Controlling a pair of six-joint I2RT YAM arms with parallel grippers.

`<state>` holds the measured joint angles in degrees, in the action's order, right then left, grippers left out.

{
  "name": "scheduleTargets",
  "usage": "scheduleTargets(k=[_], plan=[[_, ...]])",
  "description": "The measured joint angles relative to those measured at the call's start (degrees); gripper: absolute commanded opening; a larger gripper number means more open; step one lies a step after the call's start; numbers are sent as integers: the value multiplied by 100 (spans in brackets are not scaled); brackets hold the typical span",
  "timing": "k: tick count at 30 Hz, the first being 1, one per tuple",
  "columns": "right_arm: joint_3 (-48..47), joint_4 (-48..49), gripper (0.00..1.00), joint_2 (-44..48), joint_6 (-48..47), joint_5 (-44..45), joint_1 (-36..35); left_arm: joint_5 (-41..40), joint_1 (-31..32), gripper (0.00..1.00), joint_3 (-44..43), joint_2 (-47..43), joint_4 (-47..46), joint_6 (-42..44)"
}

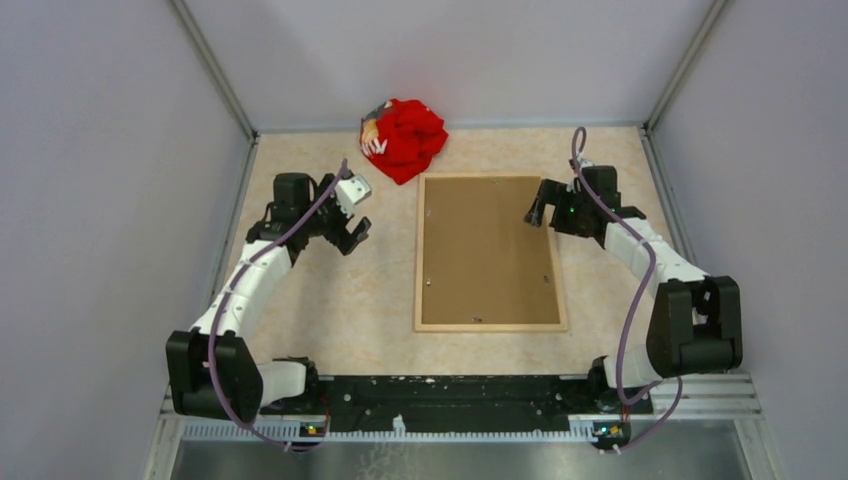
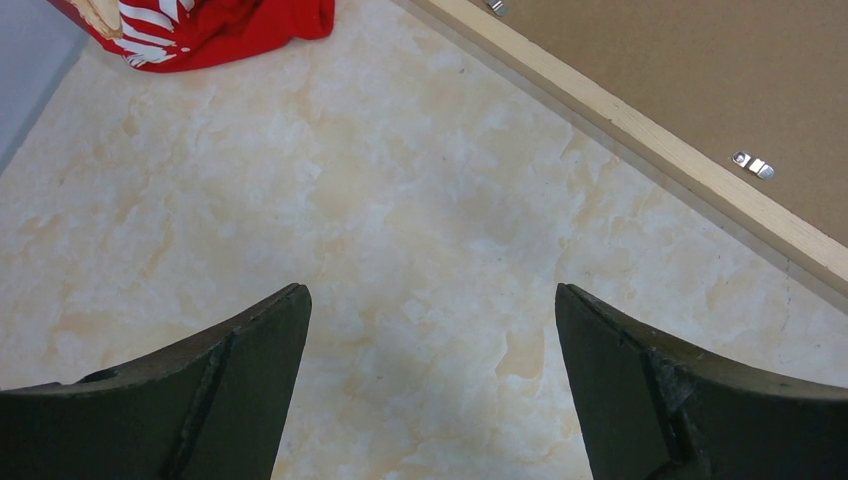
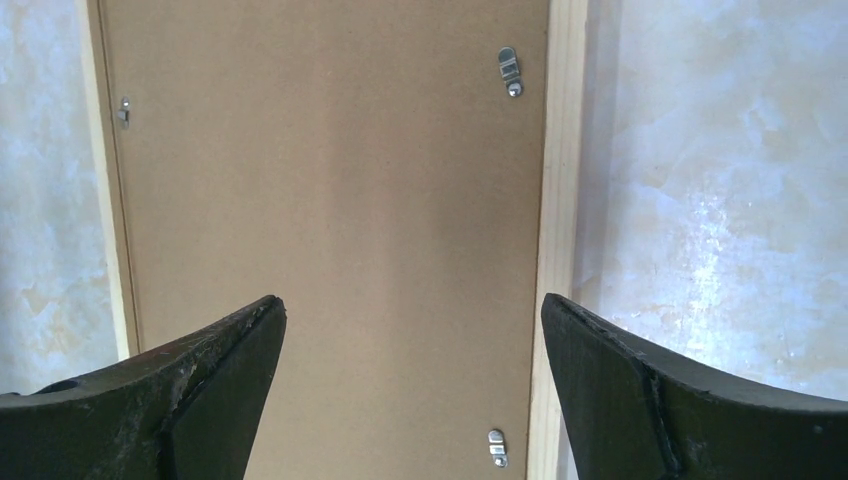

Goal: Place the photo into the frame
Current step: Turn over the photo frame item on the photo frame.

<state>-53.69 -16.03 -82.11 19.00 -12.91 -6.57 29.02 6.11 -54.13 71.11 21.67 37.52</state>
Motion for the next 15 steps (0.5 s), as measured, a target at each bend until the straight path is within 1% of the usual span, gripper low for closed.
scheduleTargets(k=[7, 9, 11, 13, 15], plan=[[-85, 57, 99, 46, 109, 170, -15, 125, 33, 98, -68, 234, 4, -168], [-55, 251, 99, 173, 413, 199, -11, 197, 96, 98, -146, 433, 15, -299], [74, 739, 99, 348, 713, -48, 20, 291, 205, 98, -240, 697, 20, -446], [208, 1246, 99, 411, 984, -481, 37, 378, 328, 97, -319, 951, 28, -577], [260, 1550, 92, 321, 1176, -743, -52, 490, 472, 94, -448, 1285, 46, -748]])
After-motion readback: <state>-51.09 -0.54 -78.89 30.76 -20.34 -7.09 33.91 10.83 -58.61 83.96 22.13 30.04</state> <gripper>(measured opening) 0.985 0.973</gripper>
